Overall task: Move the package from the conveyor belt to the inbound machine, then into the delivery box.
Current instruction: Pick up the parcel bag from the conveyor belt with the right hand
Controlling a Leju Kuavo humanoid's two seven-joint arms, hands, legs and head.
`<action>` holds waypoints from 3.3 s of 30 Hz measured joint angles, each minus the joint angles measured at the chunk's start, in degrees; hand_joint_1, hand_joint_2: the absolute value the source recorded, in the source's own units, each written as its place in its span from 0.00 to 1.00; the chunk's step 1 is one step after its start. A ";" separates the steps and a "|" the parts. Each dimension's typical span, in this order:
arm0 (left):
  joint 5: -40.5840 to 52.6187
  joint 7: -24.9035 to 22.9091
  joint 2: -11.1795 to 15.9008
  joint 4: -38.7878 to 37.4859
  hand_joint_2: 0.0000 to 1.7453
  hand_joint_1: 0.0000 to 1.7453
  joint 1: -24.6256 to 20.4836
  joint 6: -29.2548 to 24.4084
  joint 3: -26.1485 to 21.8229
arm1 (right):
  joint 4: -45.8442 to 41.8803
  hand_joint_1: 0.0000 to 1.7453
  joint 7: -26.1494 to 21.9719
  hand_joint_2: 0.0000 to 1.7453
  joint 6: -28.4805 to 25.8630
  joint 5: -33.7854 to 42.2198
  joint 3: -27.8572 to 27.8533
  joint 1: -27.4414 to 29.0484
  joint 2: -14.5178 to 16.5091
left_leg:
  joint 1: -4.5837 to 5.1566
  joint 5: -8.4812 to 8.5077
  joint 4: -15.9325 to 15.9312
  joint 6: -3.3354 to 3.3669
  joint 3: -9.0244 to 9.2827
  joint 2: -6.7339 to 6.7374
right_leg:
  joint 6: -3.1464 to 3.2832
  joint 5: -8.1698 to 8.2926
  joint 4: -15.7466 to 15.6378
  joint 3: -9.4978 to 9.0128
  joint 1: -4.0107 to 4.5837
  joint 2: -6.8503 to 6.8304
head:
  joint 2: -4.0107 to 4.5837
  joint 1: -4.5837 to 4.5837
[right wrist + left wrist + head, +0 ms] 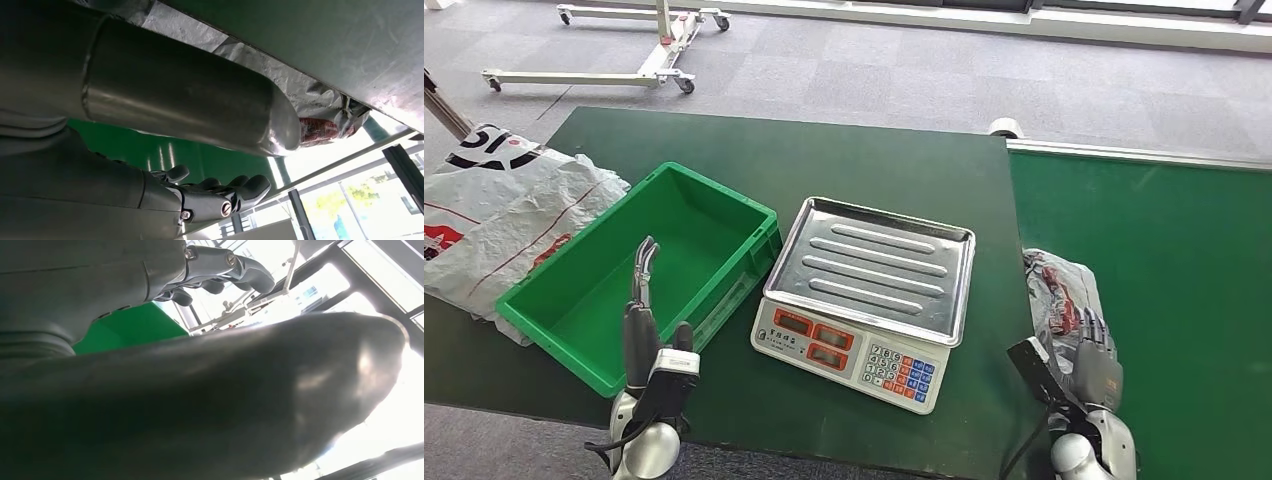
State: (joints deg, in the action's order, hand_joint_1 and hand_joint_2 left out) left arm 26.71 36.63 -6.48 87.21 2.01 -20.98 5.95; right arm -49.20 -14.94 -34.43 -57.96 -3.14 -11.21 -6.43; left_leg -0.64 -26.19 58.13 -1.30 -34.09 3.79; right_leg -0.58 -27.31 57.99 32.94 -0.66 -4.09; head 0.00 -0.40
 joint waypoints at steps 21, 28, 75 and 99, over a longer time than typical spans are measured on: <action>0.02 -0.06 0.23 -0.19 0.00 0.00 0.00 0.17 0.09 | 2.47 0.00 -0.03 0.00 0.51 0.46 -0.75 -0.78 -0.07 | 0.00 0.00 0.00 0.00 -0.01 0.00 | 0.00 0.00 0.00 0.00 0.00 0.00 | 0.00 -0.01; 0.02 -0.06 0.25 -0.44 0.00 0.00 0.00 0.17 0.10 | 2.67 0.00 -0.10 0.00 0.53 0.48 -0.80 -0.83 -0.07 | 0.00 0.00 0.00 0.00 0.00 0.00 | 0.00 0.00 0.00 0.00 0.00 0.00 | 0.00 -0.01; -2.75 0.58 3.22 -5.05 0.00 0.00 1.38 2.20 2.60 | 27.40 0.16 9.64 1.00 0.14 -7.22 -2.73 -5.95 -3.45 | -0.23 -0.96 0.20 0.97 1.90 0.04 | -1.00 -0.46 -1.10 -2.27 -0.17 0.01 | 0.00 -0.01; -3.52 0.81 3.03 -4.73 0.00 0.00 -0.18 2.69 2.62 | 23.17 1.00 -2.44 1.00 -4.13 -6.12 -4.53 -7.38 -3.24 | -0.22 -1.02 0.18 0.91 1.50 0.05 | -0.97 -0.43 -0.98 -1.90 -0.13 0.05 | 0.00 -0.01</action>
State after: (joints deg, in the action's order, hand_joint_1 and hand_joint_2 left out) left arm 23.19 37.44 -3.45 82.49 1.83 -18.29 8.57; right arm -26.04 -17.38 -38.56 -64.08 -7.67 -18.59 -9.67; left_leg -0.86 -27.20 58.31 -0.39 -32.59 3.85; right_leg -1.55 -27.74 57.01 31.04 -0.79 -4.04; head 0.00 -0.40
